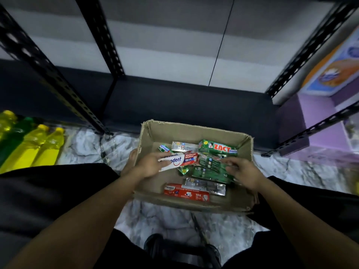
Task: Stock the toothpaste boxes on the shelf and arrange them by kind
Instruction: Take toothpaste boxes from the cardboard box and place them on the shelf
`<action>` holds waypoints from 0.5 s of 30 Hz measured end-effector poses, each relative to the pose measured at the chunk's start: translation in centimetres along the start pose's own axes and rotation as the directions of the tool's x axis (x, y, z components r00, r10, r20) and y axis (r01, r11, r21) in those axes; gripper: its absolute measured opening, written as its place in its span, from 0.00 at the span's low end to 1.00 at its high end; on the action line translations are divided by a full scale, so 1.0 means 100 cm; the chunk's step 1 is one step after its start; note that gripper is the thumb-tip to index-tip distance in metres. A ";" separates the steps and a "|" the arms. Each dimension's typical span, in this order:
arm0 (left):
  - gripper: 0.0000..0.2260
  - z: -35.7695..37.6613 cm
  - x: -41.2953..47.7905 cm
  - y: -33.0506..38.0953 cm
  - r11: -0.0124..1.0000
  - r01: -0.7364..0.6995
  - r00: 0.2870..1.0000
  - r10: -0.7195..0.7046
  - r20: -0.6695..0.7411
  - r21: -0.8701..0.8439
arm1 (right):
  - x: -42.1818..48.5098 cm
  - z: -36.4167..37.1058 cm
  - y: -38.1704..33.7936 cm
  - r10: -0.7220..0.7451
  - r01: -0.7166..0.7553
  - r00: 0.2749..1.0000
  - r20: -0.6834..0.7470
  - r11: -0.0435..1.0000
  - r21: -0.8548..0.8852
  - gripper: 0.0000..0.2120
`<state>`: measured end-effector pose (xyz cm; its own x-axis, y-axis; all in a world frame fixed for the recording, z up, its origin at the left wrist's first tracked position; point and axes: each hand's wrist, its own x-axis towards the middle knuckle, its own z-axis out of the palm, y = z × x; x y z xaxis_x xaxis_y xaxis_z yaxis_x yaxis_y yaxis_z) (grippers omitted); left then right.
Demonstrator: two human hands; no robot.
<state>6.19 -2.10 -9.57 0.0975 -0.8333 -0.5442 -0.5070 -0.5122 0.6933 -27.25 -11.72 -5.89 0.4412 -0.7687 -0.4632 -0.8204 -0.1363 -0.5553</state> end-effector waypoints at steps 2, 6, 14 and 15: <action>0.16 -0.021 -0.013 0.016 0.996 -0.088 0.996 0.088 -0.021 0.017 | -0.011 -0.017 -0.017 -0.047 0.048 0.998 -0.051 0.999 0.012 0.13; 0.15 -0.066 -0.044 0.056 0.972 -0.212 0.974 0.219 -0.064 0.098 | -0.029 -0.056 -0.049 -0.175 0.179 0.973 -0.152 0.984 0.011 0.12; 0.14 -0.135 -0.124 0.149 0.860 -0.435 0.851 0.490 -0.189 0.268 | -0.088 -0.149 -0.109 -0.341 0.368 0.874 -0.346 0.930 0.015 0.10; 0.14 -0.141 -0.135 0.161 0.848 -0.455 0.833 0.513 -0.206 0.272 | -0.098 -0.160 -0.116 -0.361 0.396 0.859 -0.363 0.918 0.023 0.10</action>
<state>8.78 -2.05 15.57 -0.0026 -1.0000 -0.0004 -0.7074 0.0015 0.7069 -27.84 -12.59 16.18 0.5432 -0.8379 0.0536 -0.5703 -0.4150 -0.7089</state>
